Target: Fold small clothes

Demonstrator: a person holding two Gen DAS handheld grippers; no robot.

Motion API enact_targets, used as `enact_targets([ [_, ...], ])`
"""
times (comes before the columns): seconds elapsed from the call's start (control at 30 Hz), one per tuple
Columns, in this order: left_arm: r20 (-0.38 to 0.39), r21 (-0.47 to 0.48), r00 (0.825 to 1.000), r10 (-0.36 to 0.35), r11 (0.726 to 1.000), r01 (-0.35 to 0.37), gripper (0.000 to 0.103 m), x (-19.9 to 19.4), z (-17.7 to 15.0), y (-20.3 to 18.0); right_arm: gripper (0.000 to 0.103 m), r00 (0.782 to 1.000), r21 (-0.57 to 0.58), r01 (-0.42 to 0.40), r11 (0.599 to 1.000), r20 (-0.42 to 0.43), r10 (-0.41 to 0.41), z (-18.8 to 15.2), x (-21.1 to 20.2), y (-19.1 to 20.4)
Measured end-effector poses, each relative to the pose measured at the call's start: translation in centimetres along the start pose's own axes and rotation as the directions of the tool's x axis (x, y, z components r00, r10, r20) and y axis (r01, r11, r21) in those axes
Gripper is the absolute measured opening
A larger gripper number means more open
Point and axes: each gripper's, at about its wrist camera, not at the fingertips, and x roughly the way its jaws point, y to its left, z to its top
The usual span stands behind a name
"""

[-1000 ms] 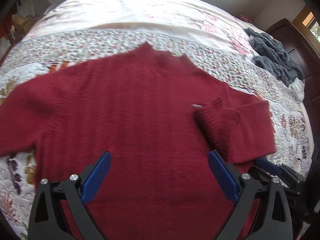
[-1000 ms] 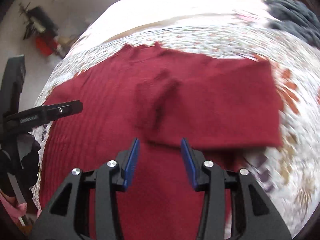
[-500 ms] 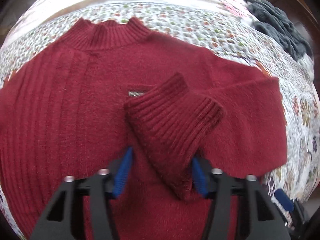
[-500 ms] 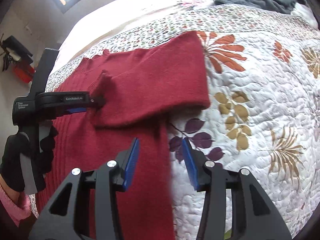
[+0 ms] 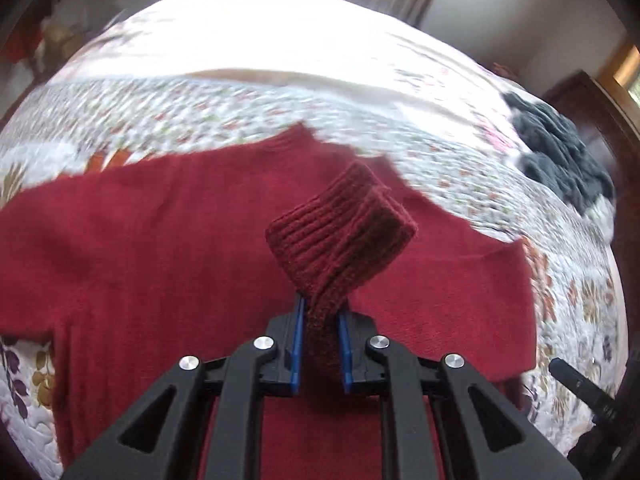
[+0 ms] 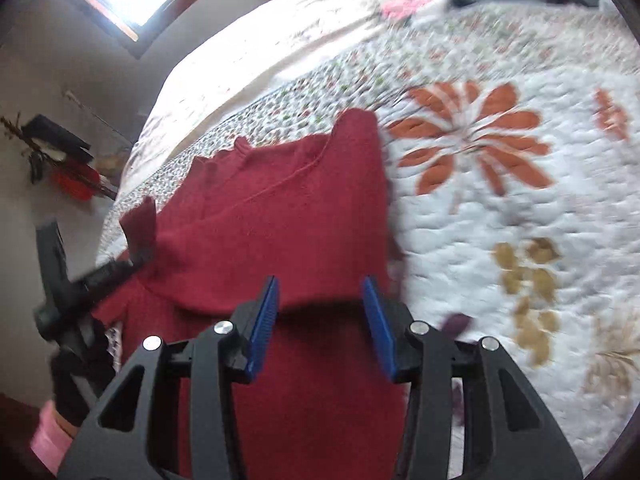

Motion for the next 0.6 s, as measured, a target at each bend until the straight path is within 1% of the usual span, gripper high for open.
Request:
enact_targets([
  [0.03,-0.013,-0.018,1.000,-0.005,1.000,0.005,0.015,0.4,-0.2,1.0,0.044,1.000,0.008,-0.020,1.000,-0.022,0.020,0.4,1.0,0.1],
  [0.07,-0.023,-0.026,1.000,-0.010,1.000,0.010,0.015,0.7,-0.5,1.5,0.044,0.999,0.013,-0.022,1.000,-0.035,0.023,0.5,1.7,0.2],
  [0.1,-0.032,-0.030,0.999,-0.012,1.000,0.011,0.016,1.0,-0.6,2.0,0.044,0.999,0.016,-0.008,1.000,-0.052,0.009,0.7,2.4,0.2],
  [0.13,-0.040,-0.029,0.999,-0.006,1.000,0.005,0.018,1.3,-0.7,2.5,0.044,0.997,0.016,0.032,0.999,-0.077,-0.031,0.7,3.4,0.3],
  [0.2,-0.054,-0.023,0.998,0.021,0.999,-0.023,0.030,1.8,-1.2,3.3,0.039,0.992,0.017,0.076,0.997,-0.104,-0.073,0.5,4.7,-0.2],
  [0.23,-0.050,-0.024,0.998,0.029,0.999,-0.030,0.033,1.8,-1.4,3.7,0.038,0.989,0.023,0.086,0.996,-0.121,-0.082,0.4,5.4,-0.7],
  [0.27,-0.038,-0.024,0.999,0.031,0.999,-0.032,0.038,1.5,-1.5,4.3,0.036,0.988,0.028,0.086,0.996,-0.130,-0.082,0.2,5.8,-1.1],
  [0.3,-0.025,-0.024,0.999,0.034,0.999,-0.034,0.044,1.0,-1.5,4.8,0.036,0.988,0.026,0.084,0.996,-0.133,-0.080,0.2,6.0,-1.2],
  [0.33,-0.017,-0.026,0.999,0.038,0.999,-0.039,0.047,0.6,-1.4,5.0,0.036,0.988,0.017,0.084,0.996,-0.132,-0.081,0.1,6.0,-1.2],
  [0.43,0.010,-0.038,0.997,0.081,0.996,-0.080,0.048,-1.3,-1.5,7.3,0.037,0.989,-0.009,0.093,0.996,-0.116,-0.094,0.1,5.2,-0.5],
  [0.5,0.007,-0.066,0.999,0.051,0.997,-0.051,0.052,-2.0,-1.6,8.3,0.043,0.991,-0.022,0.091,0.996,-0.092,-0.092,0.0,4.2,0.2],
  [0.53,0.003,-0.085,0.999,0.034,0.996,-0.033,0.054,-2.3,-1.7,8.8,0.048,0.993,-0.027,0.085,0.996,-0.077,-0.087,-0.1,3.6,0.7],
  [0.6,-0.020,-0.147,1.000,-0.009,0.989,0.006,0.061,-2.3,-1.9,9.7,0.048,0.995,-0.038,0.080,0.996,-0.065,-0.082,-0.2,2.9,1.1],
])
